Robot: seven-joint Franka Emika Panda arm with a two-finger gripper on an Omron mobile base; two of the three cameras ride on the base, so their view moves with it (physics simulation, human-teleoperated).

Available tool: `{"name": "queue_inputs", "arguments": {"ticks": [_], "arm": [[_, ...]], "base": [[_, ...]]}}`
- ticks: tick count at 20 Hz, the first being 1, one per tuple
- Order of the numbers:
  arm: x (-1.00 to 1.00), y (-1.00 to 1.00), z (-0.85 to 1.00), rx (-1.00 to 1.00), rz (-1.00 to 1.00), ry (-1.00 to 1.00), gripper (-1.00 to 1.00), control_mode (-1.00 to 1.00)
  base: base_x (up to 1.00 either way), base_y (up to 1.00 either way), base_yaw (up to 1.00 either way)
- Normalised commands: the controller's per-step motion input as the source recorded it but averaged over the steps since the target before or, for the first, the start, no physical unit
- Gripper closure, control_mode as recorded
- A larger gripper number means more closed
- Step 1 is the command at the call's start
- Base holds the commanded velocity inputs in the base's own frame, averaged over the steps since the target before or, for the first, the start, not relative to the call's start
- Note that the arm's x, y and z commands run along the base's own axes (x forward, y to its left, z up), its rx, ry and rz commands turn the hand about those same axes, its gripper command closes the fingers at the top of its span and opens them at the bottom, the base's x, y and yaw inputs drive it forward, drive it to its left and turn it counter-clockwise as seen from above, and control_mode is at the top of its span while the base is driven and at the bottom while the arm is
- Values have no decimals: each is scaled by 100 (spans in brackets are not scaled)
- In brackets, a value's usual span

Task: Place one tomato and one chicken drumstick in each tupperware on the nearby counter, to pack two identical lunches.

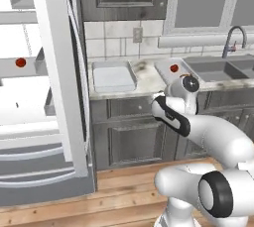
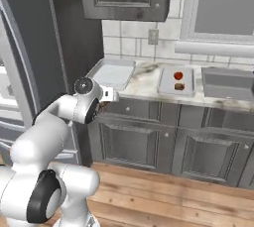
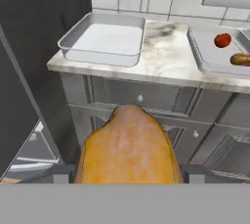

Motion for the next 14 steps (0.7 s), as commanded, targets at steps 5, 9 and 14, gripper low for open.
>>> {"name": "queue_inputs", "arguments": {"ticks": [5,9,14], "arm": [[0,0,0,0,0,0,100,100],[0,0,0,0,0,0,100,100],[0,0,0,0,0,0,100,100]], "base": [[100,9,4],[100,16,4],[96,18,2]]}}
